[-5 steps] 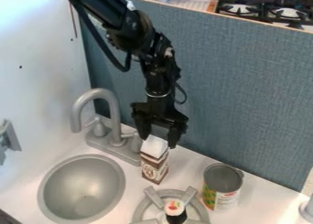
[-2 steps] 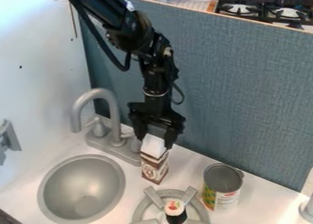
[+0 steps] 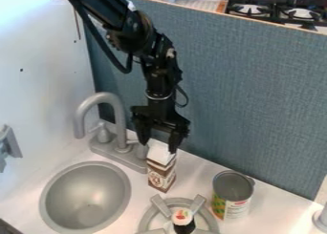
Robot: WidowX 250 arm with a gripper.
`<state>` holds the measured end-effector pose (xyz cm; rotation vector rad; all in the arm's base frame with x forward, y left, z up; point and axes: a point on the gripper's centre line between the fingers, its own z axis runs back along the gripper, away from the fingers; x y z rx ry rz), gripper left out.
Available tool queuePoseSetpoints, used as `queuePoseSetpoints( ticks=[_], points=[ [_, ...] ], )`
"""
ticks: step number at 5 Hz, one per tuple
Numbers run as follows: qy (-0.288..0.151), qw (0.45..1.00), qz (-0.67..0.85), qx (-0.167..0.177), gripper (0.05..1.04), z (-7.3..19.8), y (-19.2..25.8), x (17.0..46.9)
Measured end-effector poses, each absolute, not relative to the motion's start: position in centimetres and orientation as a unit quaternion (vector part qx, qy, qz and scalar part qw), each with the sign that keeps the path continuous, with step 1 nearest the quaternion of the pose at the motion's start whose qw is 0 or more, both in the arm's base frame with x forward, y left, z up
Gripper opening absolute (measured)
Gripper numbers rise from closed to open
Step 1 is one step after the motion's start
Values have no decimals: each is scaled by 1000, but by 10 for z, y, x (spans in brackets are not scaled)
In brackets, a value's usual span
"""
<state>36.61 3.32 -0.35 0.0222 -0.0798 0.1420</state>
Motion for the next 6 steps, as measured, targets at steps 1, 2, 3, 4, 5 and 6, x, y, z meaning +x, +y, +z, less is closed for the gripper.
queuePoseSetpoints(
  ticks=[1,2,3,4,5,6],
  points=[
    [-44,997,62,0,1000,-12,30,368],
    [-27,998,56,-12,1000,-27,26,365],
    [-24,998,51,-11,1000,-28,26,368],
    [-16,999,49,-9,967,-35,29,366],
    [-33,998,59,-7,832,-36,33,366],
    [-37,997,72,13,832,-25,32,346]
  ],
)
